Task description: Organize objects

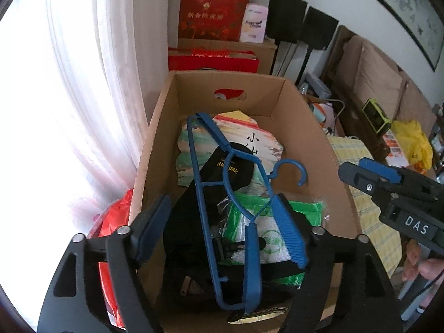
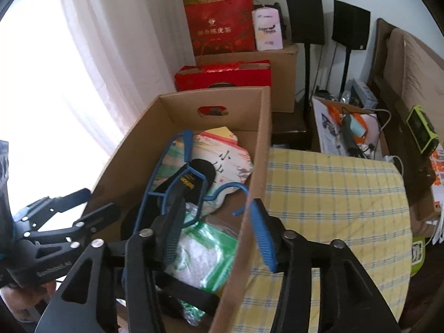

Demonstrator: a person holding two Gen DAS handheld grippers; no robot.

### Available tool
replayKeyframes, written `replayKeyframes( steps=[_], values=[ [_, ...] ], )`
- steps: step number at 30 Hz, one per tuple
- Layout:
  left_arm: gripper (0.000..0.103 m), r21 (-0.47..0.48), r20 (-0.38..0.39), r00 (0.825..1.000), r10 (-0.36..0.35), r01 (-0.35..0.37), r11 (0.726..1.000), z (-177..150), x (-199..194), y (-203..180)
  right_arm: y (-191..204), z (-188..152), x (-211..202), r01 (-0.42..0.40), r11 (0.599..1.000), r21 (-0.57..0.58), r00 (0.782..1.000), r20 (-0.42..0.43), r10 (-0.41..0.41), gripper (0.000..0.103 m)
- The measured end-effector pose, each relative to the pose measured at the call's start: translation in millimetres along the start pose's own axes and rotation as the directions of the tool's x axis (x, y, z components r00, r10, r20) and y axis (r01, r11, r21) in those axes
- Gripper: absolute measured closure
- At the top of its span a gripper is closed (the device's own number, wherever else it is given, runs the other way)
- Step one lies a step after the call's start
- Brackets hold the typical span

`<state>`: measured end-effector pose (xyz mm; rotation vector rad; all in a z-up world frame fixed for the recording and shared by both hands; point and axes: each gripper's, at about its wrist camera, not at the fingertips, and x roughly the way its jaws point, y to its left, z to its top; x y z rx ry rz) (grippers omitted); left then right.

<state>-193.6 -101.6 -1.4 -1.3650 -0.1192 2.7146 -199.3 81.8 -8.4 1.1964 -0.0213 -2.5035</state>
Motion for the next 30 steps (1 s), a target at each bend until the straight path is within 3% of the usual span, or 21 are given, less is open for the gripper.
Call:
replayKeyframes(
  steps=[4,6,8,14,21,30],
  values=[
    [0.024,-0.009,-0.002,1.000,-0.013,0.013,1.000,-1.6,-4.2,-2.2,-6.0,-4.0,-7.6,0.018,1.000,0.000,1.000,0.010,-0.018,0.027],
    [0.024,-0.015,-0.004,1.000,-0.021,0.020,1.000,-2.7,-6.2,-2.9,-9.9,-6.4,-11.4,0.023,1.000,0.003,1.000,0.013,-0.023,0.024],
    [0.014,-0.012,-0.002,1.000,-0.026,0.026,1.000,-3.7,-7.9,-5.3,-12.6,-9.6,-15.0,0.032,0.999,0.001,0.999,0.013,-0.032,0.024],
    [0.007,-0.002,0.015,0.999,-0.042,0.042,0.999,-8.9,-16.3,-16.1,-21.7,-18.8,-24.6,0.052,0.999,-0.002,0.999,0.017,-0.052,0.018],
    [0.001,0.025,0.022,0.998,-0.054,0.053,0.998,-18.5,-23.9,-32.6,-32.9,-33.0,-35.4,0.070,0.998,0.006,0.997,0.022,-0.070,0.000],
    [0.001,0.050,0.025,0.998,-0.065,0.064,0.997,-33.3,-35.9,-49.1,-43.2,-49.9,-53.4,0.091,0.996,0.021,0.995,0.042,-0.092,0.000]
  ],
)
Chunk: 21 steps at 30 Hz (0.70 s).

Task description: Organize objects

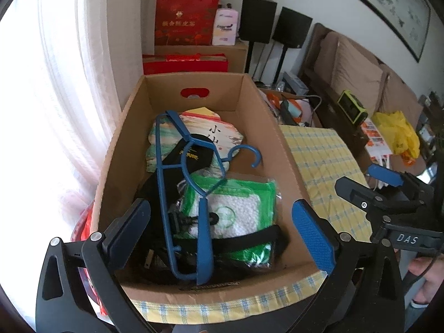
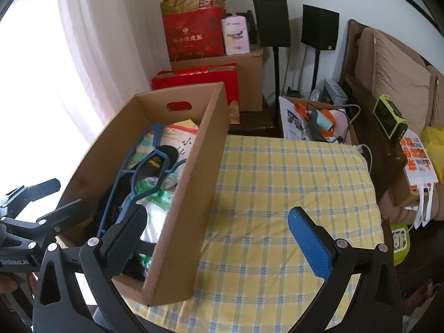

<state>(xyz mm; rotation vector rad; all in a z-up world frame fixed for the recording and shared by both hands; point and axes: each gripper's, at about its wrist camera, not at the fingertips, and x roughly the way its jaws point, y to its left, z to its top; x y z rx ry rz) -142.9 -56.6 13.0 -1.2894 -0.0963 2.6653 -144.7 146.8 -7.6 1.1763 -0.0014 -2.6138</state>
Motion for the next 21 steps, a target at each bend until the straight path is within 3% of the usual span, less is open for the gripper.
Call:
replayKeyframes(
  steps=[15,21],
  values=[
    [0.001,0.050,0.002,1.000,-0.001,0.001,0.999,-34.6,-19.7,-27.6,-14.8,-41.6,-34.9,0.063,0.998,0.025,0.997,0.040,-0.064,0.000],
    [0.001,0.018,-0.004,1.000,-0.019,0.019,1.000,-46.8,-22.5,-29.2,-13.9,-52.6,-51.7,0.084,0.996,0.028,0.994,0.062,-0.086,0.000]
  ],
)
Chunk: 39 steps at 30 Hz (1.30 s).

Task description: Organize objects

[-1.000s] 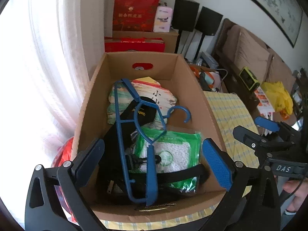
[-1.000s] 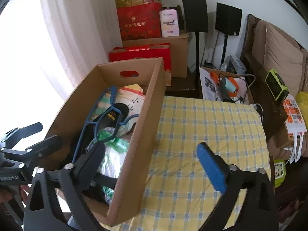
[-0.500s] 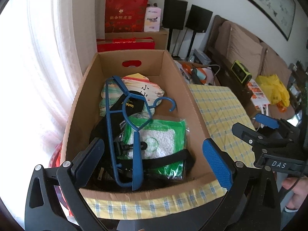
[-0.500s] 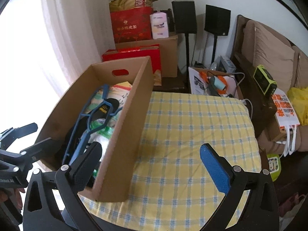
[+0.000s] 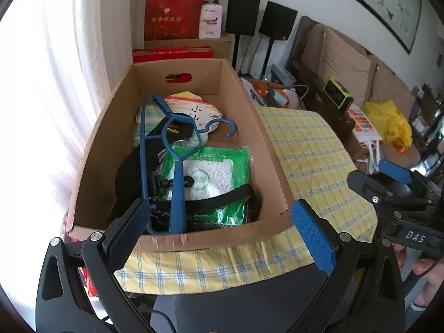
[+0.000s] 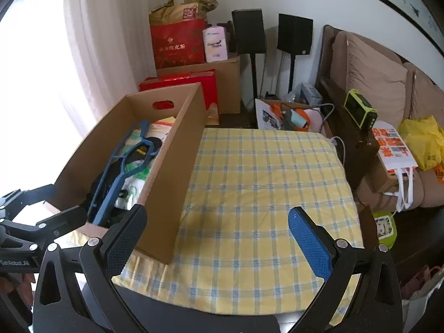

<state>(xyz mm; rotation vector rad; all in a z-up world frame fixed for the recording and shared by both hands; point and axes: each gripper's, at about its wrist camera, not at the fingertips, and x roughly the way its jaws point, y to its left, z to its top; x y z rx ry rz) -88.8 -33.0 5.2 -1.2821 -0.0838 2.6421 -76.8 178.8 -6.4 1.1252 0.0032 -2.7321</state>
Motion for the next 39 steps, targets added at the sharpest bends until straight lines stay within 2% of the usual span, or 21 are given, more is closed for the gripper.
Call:
replayKeyframes(
  steps=[3,6,11,14,26,39],
  values=[
    [0.001,-0.036,0.030,0.999,0.037,-0.036,0.999,-4.2,-5.6,4.6,-2.2,-6.0,-7.3,0.012,1.000,0.004,1.000,0.005,-0.012,0.000],
    [0.001,-0.068,0.030,0.999,0.042,-0.040,0.997,-9.2,-8.5,8.7,-2.6,-13.5,-13.8,0.019,1.000,0.004,1.000,0.008,-0.019,0.000],
    [0.001,-0.042,0.038,0.997,0.070,-0.068,0.997,-21.8,-14.6,1.0,1.7,-25.3,-22.0,0.041,0.999,-0.016,0.999,0.014,-0.041,0.000],
    [0.001,-0.038,0.035,0.998,0.048,-0.047,0.998,-26.9,-17.3,-2.0,1.7,-31.1,-28.0,0.048,0.999,-0.013,0.999,0.023,-0.048,0.000],
    [0.000,-0.052,0.046,0.998,0.051,-0.049,0.997,-43.6,-31.9,-7.2,-3.1,-47.7,-45.6,0.076,0.997,0.009,0.997,0.034,-0.076,0.000],
    [0.000,-0.014,0.060,0.997,0.057,-0.057,0.998,-53.2,-42.4,-21.0,-6.1,-58.5,-55.7,0.102,0.995,0.012,0.994,0.041,-0.103,0.000]
  ],
)
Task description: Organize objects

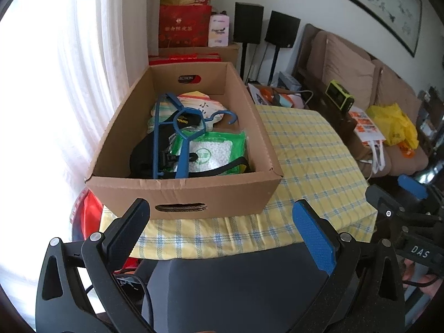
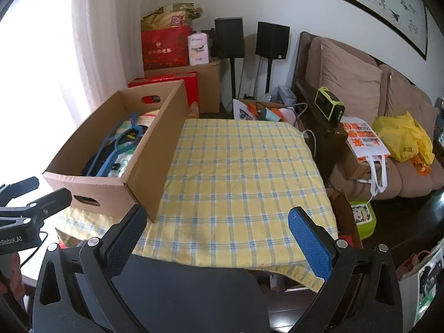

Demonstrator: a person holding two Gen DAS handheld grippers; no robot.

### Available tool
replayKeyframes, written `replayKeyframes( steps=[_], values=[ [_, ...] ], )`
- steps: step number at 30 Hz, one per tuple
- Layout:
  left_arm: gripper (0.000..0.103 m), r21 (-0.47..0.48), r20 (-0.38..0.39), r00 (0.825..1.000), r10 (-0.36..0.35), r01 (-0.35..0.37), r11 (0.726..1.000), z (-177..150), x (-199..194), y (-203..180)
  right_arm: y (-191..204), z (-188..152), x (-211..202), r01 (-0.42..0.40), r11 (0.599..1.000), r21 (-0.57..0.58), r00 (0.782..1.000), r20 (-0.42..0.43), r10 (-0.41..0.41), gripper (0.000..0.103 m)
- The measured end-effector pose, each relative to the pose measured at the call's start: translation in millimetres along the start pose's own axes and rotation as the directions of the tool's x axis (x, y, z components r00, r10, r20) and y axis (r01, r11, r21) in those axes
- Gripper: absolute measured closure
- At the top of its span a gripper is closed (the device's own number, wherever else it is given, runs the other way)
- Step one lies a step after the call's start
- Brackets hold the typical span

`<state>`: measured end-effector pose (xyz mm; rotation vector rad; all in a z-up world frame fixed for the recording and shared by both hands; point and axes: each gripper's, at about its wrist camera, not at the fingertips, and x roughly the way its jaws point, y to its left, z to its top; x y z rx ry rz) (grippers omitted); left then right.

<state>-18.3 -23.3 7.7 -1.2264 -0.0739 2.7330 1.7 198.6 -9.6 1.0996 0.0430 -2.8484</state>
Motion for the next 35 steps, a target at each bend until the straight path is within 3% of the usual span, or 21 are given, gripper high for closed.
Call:
replayKeyframes(
  steps=[35],
  values=[
    [0.000,0.021,0.008,0.999,0.035,-0.036,0.999,-6.8,-1.8,-6.4,0.7,-1.9,-4.8,-0.016,1.000,0.011,1.000,-0.001,0.016,0.000]
  ],
)
